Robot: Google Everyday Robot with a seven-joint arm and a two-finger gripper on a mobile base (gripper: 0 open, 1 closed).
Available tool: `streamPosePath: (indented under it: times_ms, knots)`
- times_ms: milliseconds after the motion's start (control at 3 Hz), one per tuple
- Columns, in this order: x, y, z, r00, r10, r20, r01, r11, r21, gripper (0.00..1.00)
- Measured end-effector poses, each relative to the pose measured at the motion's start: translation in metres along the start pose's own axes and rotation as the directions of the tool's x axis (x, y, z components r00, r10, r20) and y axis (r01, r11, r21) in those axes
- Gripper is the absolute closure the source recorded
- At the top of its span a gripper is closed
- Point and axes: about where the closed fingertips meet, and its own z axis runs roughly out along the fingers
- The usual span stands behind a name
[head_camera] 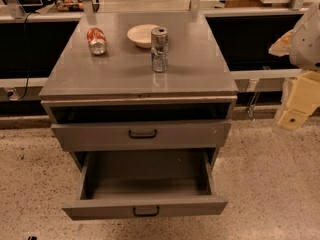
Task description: Close middle drawer
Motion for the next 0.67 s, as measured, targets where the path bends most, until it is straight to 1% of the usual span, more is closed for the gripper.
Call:
streamPosePath:
  times_ms: [333, 667]
  knots:
    - [0.0, -0.001, 0.001, 1.0, 0.002, 0.011, -0.002, 1.0, 0.007, 0.0]
    - [0.009, 0.013, 0.032, 0.995, -0.023, 0.098, 0.024, 0.9997, -0.011, 0.0]
